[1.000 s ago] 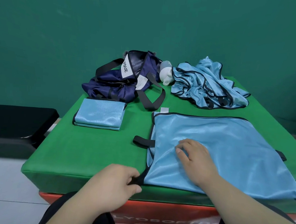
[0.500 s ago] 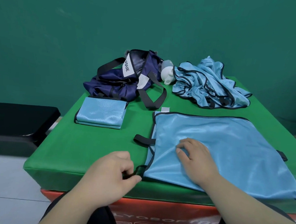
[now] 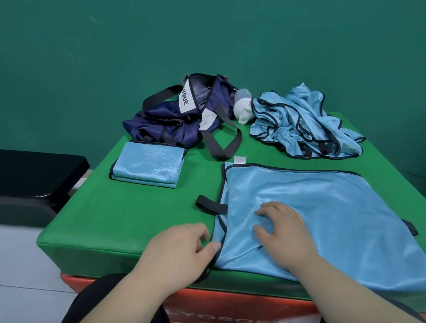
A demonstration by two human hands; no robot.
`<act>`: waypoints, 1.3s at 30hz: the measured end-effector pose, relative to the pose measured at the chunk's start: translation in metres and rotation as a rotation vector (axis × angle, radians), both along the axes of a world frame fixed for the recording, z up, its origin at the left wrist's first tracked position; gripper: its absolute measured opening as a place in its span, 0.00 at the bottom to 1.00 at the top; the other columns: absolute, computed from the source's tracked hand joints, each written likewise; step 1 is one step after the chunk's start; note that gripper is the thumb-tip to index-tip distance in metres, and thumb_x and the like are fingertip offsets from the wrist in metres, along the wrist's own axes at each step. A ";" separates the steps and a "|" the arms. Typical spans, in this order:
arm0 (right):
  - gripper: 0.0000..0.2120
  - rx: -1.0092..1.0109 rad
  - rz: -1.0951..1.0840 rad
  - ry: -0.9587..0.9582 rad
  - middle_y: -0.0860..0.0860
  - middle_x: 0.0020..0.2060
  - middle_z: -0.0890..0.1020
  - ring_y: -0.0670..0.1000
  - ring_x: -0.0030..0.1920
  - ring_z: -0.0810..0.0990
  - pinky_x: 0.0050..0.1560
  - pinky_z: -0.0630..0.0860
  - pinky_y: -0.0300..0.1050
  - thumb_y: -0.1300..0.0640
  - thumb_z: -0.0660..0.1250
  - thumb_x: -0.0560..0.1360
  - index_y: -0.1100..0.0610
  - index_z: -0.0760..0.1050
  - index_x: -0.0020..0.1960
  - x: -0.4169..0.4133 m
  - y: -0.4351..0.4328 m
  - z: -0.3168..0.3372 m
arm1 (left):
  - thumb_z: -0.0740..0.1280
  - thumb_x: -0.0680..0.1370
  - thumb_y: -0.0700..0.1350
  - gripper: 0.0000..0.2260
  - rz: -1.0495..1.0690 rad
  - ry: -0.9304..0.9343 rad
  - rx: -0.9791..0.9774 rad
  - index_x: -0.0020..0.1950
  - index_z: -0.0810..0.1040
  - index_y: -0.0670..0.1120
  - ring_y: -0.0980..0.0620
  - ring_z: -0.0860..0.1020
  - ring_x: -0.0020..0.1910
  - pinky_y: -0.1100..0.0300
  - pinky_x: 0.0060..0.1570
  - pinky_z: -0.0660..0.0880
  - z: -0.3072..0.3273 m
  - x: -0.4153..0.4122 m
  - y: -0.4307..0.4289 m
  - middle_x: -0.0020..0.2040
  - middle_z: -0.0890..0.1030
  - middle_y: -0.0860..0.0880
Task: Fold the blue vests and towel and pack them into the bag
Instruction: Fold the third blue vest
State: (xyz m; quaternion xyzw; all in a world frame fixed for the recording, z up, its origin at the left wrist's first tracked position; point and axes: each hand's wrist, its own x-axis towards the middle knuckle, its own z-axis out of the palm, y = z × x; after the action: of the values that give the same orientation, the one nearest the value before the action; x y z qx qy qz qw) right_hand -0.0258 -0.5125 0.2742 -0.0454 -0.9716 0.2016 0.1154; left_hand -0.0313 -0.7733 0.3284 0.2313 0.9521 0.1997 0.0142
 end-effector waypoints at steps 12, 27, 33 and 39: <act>0.21 0.009 -0.010 -0.012 0.41 0.60 0.76 0.47 0.65 0.71 0.70 0.62 0.44 0.42 0.60 0.72 0.46 0.78 0.60 -0.001 -0.001 -0.002 | 0.59 0.80 0.62 0.20 -0.119 0.033 0.006 0.70 0.70 0.58 0.54 0.69 0.55 0.57 0.57 0.69 -0.016 0.001 0.013 0.48 0.68 0.57; 0.23 0.030 -0.009 -0.010 0.41 0.60 0.75 0.47 0.66 0.71 0.70 0.62 0.44 0.39 0.57 0.71 0.47 0.77 0.61 -0.002 -0.001 -0.003 | 0.55 0.68 0.77 0.30 -0.071 0.102 -0.139 0.58 0.75 0.59 0.53 0.63 0.53 0.55 0.56 0.61 -0.024 -0.022 0.039 0.48 0.63 0.57; 0.21 0.019 -0.007 -0.003 0.42 0.61 0.75 0.47 0.66 0.70 0.71 0.62 0.45 0.42 0.60 0.72 0.47 0.77 0.61 -0.001 -0.002 -0.001 | 0.58 0.62 0.77 0.26 -0.109 0.046 -0.064 0.44 0.71 0.58 0.55 0.61 0.52 0.57 0.54 0.58 -0.025 -0.023 0.033 0.47 0.60 0.62; 0.21 0.009 0.001 -0.007 0.41 0.62 0.75 0.47 0.66 0.70 0.71 0.62 0.44 0.42 0.60 0.73 0.47 0.77 0.62 0.000 -0.002 -0.001 | 0.58 0.63 0.77 0.27 -0.106 0.082 -0.079 0.43 0.70 0.55 0.55 0.62 0.53 0.56 0.57 0.58 -0.024 -0.020 0.026 0.48 0.62 0.61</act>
State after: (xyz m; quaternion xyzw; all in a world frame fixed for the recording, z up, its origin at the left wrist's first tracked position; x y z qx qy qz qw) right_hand -0.0256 -0.5143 0.2736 -0.0450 -0.9729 0.1970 0.1121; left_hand -0.0515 -0.7471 0.3046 0.2884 0.9455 0.1511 -0.0050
